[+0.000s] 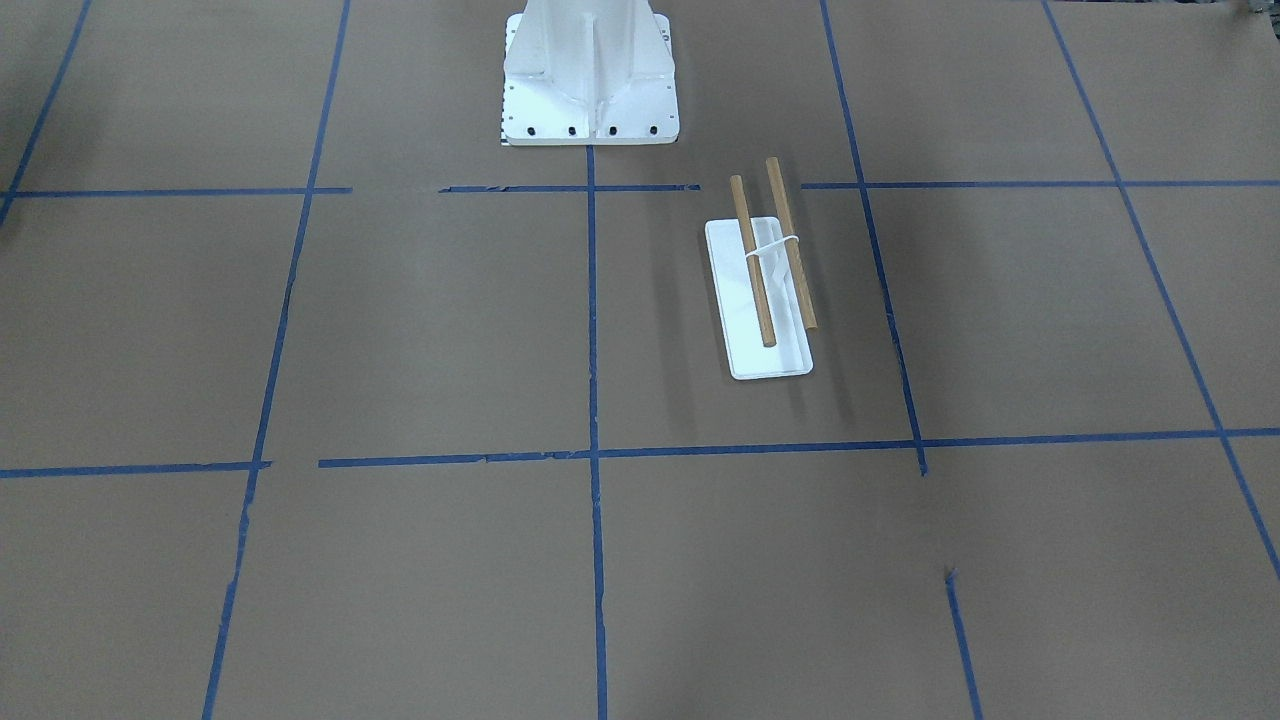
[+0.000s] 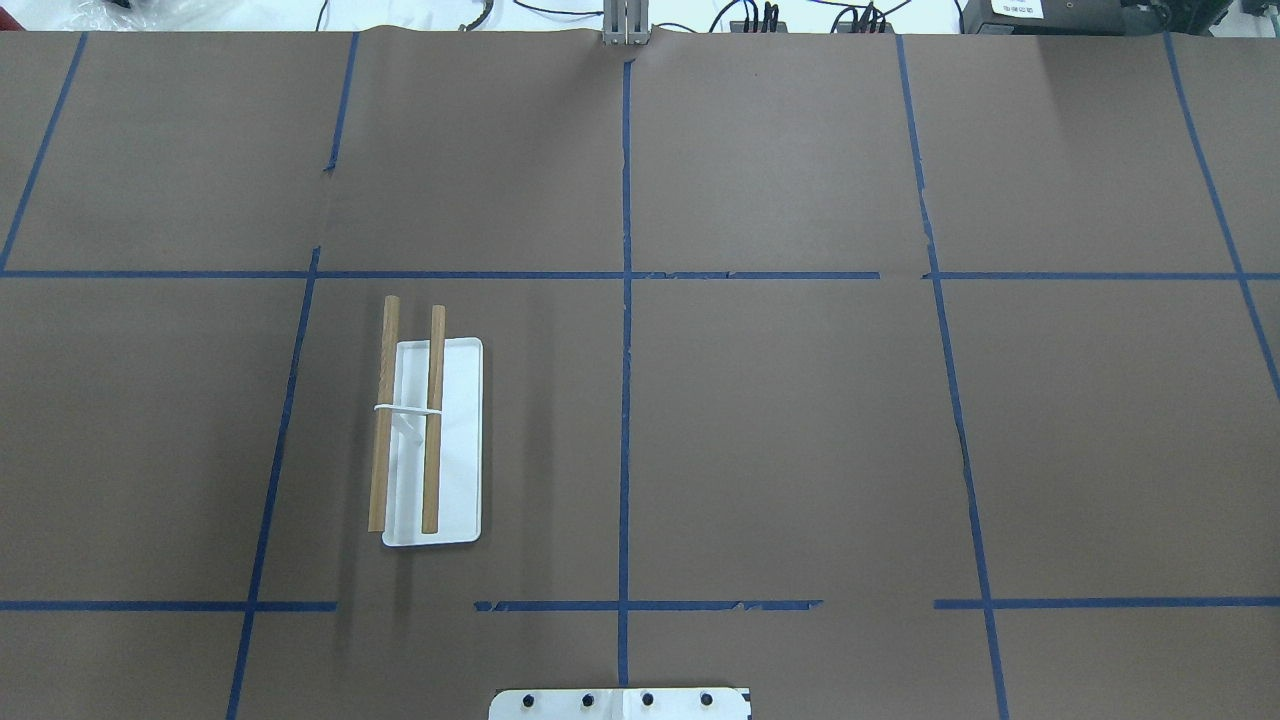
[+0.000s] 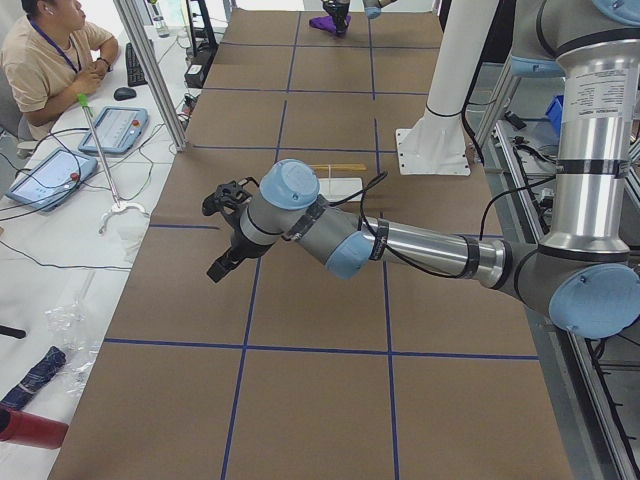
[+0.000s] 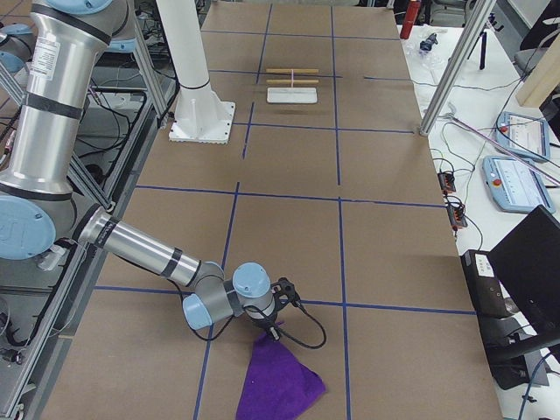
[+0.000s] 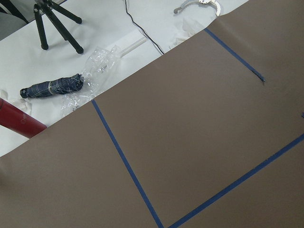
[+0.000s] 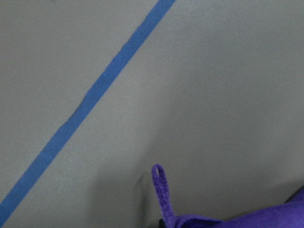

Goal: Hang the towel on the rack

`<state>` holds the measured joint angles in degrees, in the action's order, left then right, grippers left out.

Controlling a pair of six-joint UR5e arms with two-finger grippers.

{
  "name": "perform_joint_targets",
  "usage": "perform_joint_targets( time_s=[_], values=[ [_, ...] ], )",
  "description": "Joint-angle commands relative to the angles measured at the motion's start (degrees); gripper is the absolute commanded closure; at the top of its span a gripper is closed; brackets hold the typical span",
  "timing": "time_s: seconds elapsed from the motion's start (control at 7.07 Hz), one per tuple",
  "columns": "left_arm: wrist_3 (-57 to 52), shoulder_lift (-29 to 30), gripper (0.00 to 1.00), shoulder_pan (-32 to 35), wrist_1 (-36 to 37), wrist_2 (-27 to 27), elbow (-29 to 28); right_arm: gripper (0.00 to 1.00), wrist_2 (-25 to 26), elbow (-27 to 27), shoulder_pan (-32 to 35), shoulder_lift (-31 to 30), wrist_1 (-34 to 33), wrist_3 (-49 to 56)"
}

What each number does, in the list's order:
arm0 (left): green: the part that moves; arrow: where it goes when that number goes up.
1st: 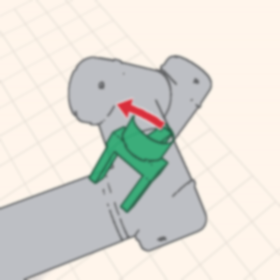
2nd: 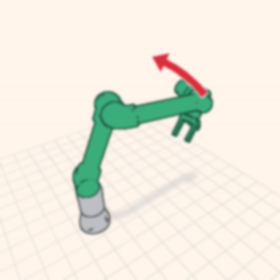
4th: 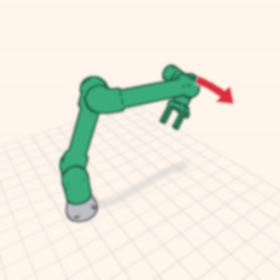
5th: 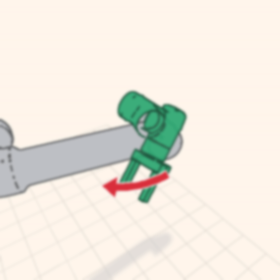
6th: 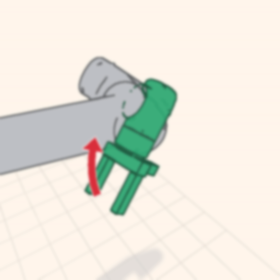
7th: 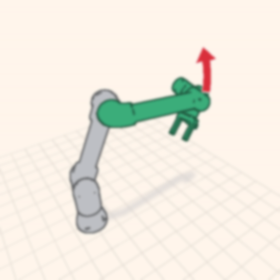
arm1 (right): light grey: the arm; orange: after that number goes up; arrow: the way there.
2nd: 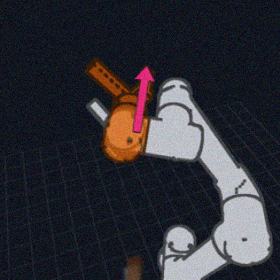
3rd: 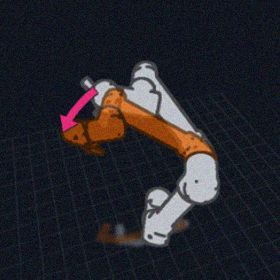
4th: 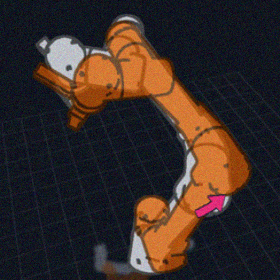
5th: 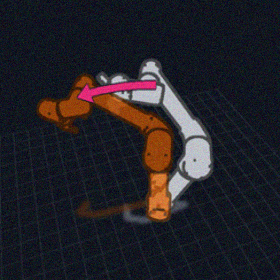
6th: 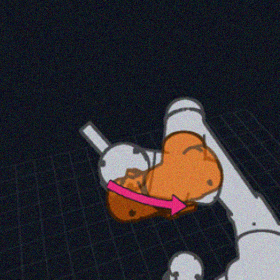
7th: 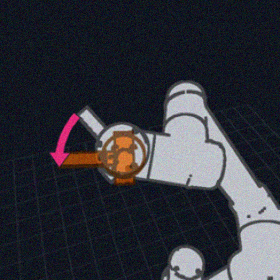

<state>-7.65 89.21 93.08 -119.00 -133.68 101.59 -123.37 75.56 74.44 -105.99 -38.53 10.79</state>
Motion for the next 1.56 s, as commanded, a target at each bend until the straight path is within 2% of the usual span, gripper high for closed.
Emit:
perform_joint_targets(
  time_s=[0.0,0.42,0.57,0.71,0.85,0.99,1.13,1.27,1.41],
  values=[
    [0.26,0.09,0.00,0.00,0.00,0.00,-0.07,1.00,-0.72,2.12,1.75,-0.09,-0.14,1.16],
    [0.61,1.05,0.00,-0.17,0.00,-0.09,0.01,1.00,-3.44,12.21,3.34,0.69,-1.89,1.07],
    [2.09,1.58,0.00,-0.35,0.00,-0.61,-0.07,1.00,-8.76,19.64,5.78,4.53,-10.60,0.29],
    [3.33,1.84,0.00,-1.74,-2.26,-1.31,0.71,1.00,-11.86,30.16,7.46,9.18,-27.04,0.02],
    [3.51,1.76,0.00,-3.41,-5.68,-2.80,-0.07,1.00,-11.89,37.83,7.39,17.49,-43.04,-0.16],
    [4.65,2.11,0.00,-8.56,-5.28,-2.46,0.62,1.00,-11.89,41.30,6.34,25.67,-55.56,-0.86],
    [12.23,4.81,0.00,-11.05,-5.27,-2.11,0.46,1.00,-11.28,41.60,4.42,31.40,-61.08,-1.47],
    [20.83,6.49,0.00,-13.68,-5.27,-2.02,1.15,1.00,-10.32,41.60,1.53,34.25,-62.00,-4.96],
    [30.66,9.98,0.00,-16.32,-5.19,-2.02,1.68,1.00,-10.05,41.60,-4.16,38.36,-62.01,-15.09]
  ],
)
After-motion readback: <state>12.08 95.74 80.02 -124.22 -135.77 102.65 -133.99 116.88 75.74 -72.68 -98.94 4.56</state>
